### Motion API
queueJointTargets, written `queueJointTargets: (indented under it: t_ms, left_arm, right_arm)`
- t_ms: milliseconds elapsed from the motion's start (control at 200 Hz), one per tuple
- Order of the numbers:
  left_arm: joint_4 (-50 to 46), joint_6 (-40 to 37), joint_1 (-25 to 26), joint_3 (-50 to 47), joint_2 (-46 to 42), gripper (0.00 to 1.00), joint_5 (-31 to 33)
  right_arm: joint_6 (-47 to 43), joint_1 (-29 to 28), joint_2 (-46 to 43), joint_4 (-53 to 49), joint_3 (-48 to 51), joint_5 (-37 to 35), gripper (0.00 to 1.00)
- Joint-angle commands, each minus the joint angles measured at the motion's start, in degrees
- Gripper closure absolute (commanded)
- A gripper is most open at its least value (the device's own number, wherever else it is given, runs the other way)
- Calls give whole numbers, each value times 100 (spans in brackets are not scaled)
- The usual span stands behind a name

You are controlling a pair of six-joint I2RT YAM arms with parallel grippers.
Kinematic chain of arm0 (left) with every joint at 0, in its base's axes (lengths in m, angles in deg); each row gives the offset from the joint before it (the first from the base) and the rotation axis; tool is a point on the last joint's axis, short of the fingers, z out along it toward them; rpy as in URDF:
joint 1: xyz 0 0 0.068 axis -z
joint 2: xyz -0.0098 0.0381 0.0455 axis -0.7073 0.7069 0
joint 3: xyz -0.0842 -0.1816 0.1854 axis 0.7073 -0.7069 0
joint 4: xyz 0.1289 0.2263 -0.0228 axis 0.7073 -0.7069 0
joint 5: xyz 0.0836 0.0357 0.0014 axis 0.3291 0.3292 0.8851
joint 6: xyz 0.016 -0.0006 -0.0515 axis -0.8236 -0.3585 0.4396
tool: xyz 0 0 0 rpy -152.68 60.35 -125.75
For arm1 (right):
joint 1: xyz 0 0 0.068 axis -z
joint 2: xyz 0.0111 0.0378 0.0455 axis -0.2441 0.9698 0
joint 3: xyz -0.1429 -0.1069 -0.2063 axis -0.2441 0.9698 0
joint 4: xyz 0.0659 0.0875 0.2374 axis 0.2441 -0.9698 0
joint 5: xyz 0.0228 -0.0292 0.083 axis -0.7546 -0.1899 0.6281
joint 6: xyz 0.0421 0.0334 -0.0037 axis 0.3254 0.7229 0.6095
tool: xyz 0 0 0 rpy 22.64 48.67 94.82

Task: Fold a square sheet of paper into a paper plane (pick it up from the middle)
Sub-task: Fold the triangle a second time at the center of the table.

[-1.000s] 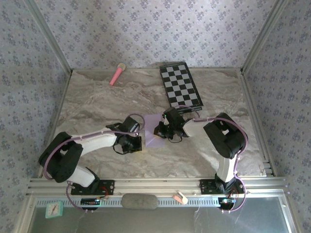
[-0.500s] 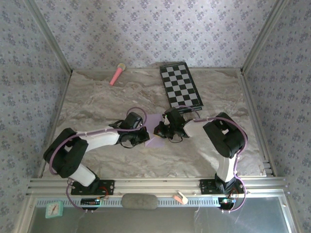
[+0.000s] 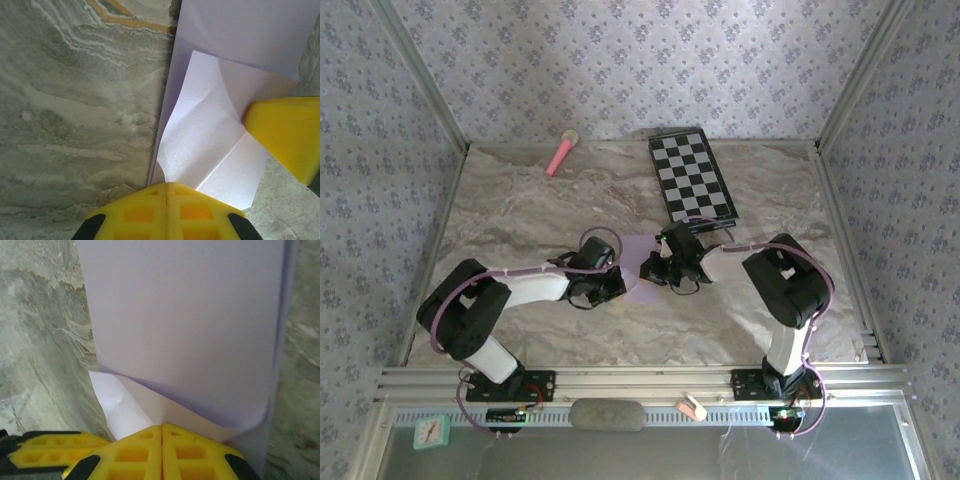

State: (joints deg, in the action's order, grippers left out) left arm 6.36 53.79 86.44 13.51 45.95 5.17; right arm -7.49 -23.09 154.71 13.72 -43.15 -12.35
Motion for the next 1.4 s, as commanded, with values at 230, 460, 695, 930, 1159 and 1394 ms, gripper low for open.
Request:
queueJointTargets:
  t_ms: [230, 460, 695, 930, 1159, 1394]
  left_arm:
    - [-475, 106, 66, -268, 150, 100, 197]
    - [-500, 124, 85, -339, 22, 100, 252]
    - [-653, 62, 84, -311, 29, 100, 210]
    - [-712, 82, 85, -306, -88, 100, 293]
    - [-837, 1, 88, -186, -145, 100, 335]
    - [-952, -43, 87, -202, -255, 100, 410]
  right_arm:
    - [-352, -454, -368, -653, -206, -417, 92]
    - [40, -615, -55, -442, -165, -622, 98]
    - [6, -678, 147, -166, -304, -369, 100]
    - [-35, -681, -59, -125, -160, -410, 100]
    - [-179, -676, 262, -394, -465, -201, 100]
    - [-126, -535, 400, -906, -493, -646, 100]
